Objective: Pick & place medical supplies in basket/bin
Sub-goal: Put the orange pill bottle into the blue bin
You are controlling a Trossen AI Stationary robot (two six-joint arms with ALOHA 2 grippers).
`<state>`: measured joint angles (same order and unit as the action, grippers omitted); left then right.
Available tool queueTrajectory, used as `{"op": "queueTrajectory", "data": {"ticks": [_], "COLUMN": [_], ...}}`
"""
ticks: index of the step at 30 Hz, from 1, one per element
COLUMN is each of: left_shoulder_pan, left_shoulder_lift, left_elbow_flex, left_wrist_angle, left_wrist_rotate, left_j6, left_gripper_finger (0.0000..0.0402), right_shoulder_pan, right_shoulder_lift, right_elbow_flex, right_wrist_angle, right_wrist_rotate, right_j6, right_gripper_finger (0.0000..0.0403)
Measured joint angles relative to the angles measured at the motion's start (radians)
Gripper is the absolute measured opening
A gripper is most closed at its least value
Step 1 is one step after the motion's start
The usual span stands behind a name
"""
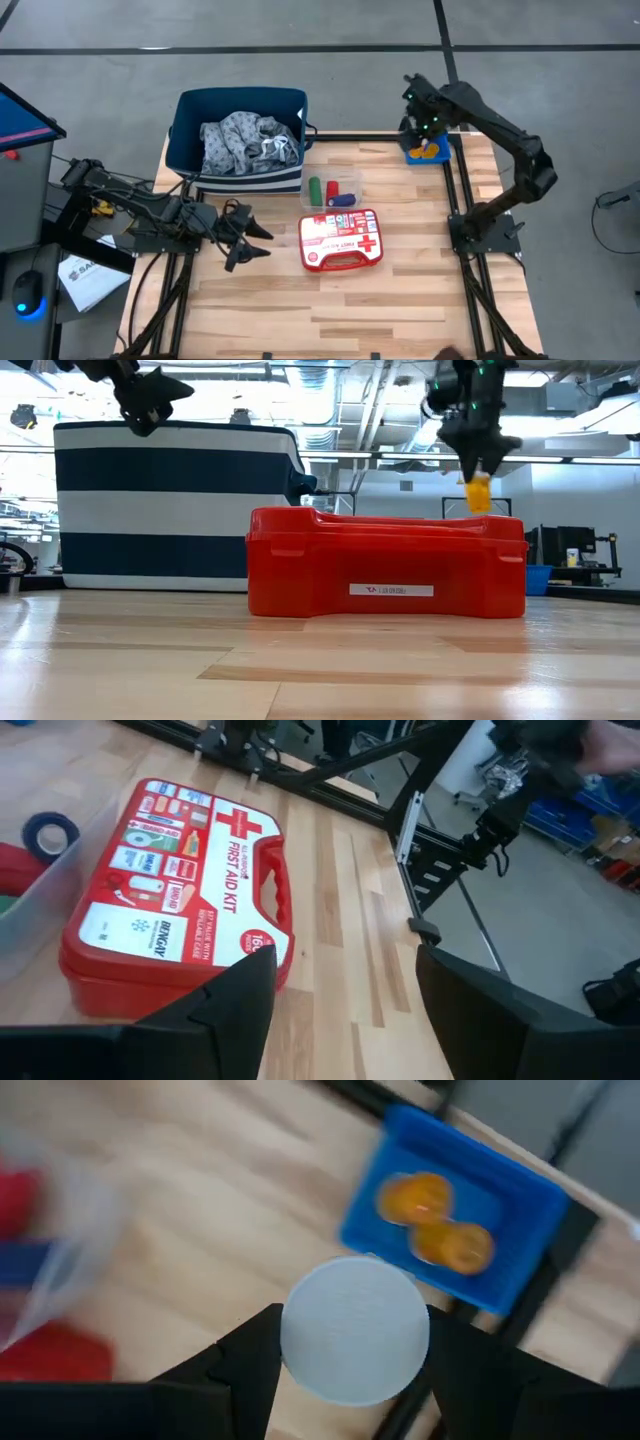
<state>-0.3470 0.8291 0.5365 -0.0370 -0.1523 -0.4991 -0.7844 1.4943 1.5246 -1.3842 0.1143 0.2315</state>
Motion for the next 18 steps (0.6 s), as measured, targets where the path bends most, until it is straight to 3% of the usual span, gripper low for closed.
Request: {"op": "queueTrajectory", "data": {"ticks": [9, 13, 18], "left_shoulder_pan": [0.000, 0.000, 0.000], "left_shoulder_lift": [0.000, 0.000, 0.000], "left_elbow_flex": [0.000, 0.000, 0.000], "left_wrist_angle": [-0.001, 0.000, 0.000], "left_wrist_rotate": [-0.061, -0.097, -0.121], "left_j6": [0.021, 0.018, 0.016], "left_gripper_finger": [0.0233, 0.0232, 0.0230], "right_shoulder_pan": [-0.242, -0.289, -0.283], "right_shoulder_lift": [0.001, 0.002, 0.006], "right_elbow_flex": [-0.135, -0.182, -0.203], "right_wrist_angle": [0.165, 0.255, 0.332], "right_wrist_rotate": [0.018, 0.031, 0.129], "right_j6": [0.128, 0.179, 0.271], "right_gripper_finger": [0.0213, 0.0213, 0.0213]}}
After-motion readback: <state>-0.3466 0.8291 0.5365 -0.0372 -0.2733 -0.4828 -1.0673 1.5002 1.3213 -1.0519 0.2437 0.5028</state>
